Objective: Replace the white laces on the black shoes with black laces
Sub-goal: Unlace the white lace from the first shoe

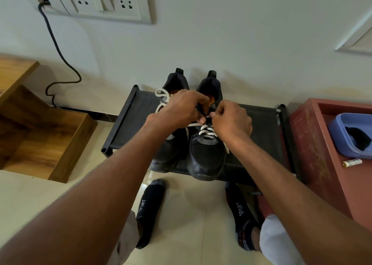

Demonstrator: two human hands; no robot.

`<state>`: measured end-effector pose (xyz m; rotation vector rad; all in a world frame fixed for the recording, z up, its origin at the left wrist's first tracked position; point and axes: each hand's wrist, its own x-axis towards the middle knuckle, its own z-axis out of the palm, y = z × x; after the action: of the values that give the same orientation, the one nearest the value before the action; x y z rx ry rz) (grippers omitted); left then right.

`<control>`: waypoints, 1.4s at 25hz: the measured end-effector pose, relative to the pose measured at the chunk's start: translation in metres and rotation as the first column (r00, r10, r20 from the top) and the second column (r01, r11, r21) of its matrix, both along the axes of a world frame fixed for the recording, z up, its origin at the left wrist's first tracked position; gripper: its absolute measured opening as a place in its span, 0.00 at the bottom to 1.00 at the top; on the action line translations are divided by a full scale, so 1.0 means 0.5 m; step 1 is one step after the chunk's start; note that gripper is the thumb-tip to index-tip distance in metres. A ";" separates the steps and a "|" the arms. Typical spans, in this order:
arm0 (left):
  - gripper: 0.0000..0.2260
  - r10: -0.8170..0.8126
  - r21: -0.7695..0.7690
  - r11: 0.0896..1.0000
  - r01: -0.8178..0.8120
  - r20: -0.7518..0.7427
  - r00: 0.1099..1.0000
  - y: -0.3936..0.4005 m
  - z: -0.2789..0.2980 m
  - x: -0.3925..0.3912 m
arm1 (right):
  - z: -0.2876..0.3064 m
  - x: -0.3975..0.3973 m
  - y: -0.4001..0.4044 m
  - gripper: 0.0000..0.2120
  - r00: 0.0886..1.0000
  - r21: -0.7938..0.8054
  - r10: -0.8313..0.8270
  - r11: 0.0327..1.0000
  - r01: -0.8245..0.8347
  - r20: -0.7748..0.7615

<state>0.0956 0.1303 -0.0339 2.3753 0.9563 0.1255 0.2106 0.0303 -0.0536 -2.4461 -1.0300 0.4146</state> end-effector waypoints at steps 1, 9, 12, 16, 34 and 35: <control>0.09 0.002 -0.009 1.000 -0.002 0.002 1.000 0.002 0.002 -0.004 | -0.001 0.011 0.001 0.07 0.999 0.008 -0.044 0.999 0.044 -0.021; 0.07 -0.074 0.043 0.996 0.077 -0.072 0.995 0.005 0.011 -0.018 | 0.018 0.076 0.012 0.07 0.988 -0.141 0.038 0.988 -0.060 -0.152; 0.14 -0.024 0.224 0.973 0.064 -0.178 0.984 -0.017 0.020 -0.010 | 0.050 0.082 -0.003 0.18 0.970 -0.337 0.239 0.910 -0.241 -0.049; 0.15 -0.022 0.264 0.959 0.104 -0.295 0.955 -0.047 0.021 0.010 | 0.086 0.079 -0.028 0.53 0.843 -0.281 0.505 0.795 -0.537 -0.184; 0.04 0.182 -0.122 0.978 -0.170 0.099 0.978 -0.024 -0.012 0.005 | 0.041 0.013 -0.046 0.74 0.850 -0.427 0.521 0.751 -0.503 -0.085; 0.04 0.203 -0.152 0.971 -0.186 0.107 0.973 -0.021 -0.008 0.000 | 0.040 0.016 -0.046 0.74 0.848 -0.429 0.525 0.749 -0.504 -0.080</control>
<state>0.0957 0.1196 -0.0377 2.1164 1.1006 0.2660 0.2185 0.0071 -0.0335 -2.5100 -1.8171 0.8546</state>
